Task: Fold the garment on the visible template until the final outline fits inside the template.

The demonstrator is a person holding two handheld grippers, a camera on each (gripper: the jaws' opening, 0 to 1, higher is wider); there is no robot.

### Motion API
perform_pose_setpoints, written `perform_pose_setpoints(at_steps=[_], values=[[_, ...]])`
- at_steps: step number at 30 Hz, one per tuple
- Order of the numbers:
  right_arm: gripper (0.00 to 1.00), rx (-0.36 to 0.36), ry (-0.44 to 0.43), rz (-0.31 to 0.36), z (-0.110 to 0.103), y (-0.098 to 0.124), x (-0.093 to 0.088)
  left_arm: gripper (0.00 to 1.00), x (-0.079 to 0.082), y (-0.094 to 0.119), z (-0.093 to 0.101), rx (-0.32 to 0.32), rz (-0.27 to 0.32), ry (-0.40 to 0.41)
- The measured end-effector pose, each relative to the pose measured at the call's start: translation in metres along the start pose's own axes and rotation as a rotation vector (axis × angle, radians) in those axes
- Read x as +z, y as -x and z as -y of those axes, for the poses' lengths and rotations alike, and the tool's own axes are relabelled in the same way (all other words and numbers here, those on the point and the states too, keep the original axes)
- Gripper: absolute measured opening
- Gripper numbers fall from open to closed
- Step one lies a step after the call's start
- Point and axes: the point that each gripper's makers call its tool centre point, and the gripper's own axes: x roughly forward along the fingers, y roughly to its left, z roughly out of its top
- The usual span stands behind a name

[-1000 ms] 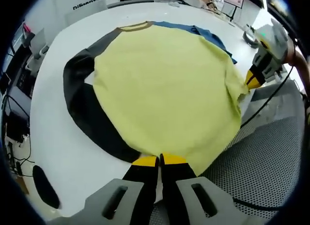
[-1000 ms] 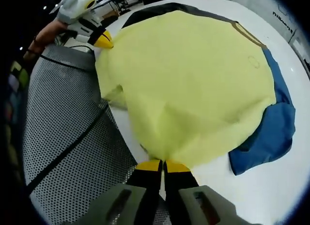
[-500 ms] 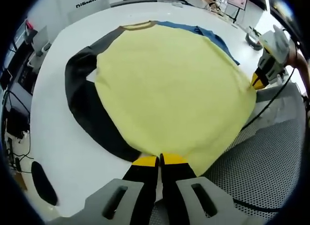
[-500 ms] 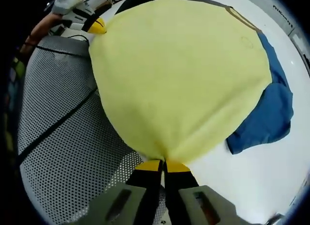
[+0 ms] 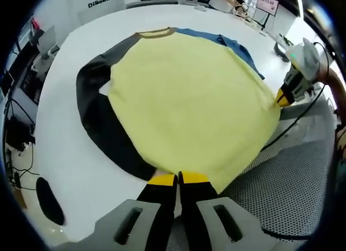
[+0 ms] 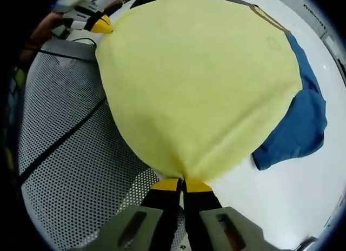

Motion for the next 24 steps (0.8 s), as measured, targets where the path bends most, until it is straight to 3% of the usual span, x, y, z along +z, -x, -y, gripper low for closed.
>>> perform_pose_setpoints(at_steps=[9,12,15,24], values=[[0.00,0.001,-0.011,0.006,0.000,0.000,0.000,0.00,0.023,0.007,0.015,-0.052,-0.003,0.013],[0.00,0.003,-0.010,0.007,0.000,0.000,0.000,0.00,0.032,0.002,0.024,-0.091,-0.010,0.017],[0.00,0.003,-0.011,0.011,0.000,0.000,0.001,0.00,0.041,-0.005,0.028,-0.079,-0.010,-0.028],[0.00,0.002,-0.023,0.016,0.000,0.000,0.001,0.00,0.049,-0.024,0.035,-0.099,-0.034,-0.052]])
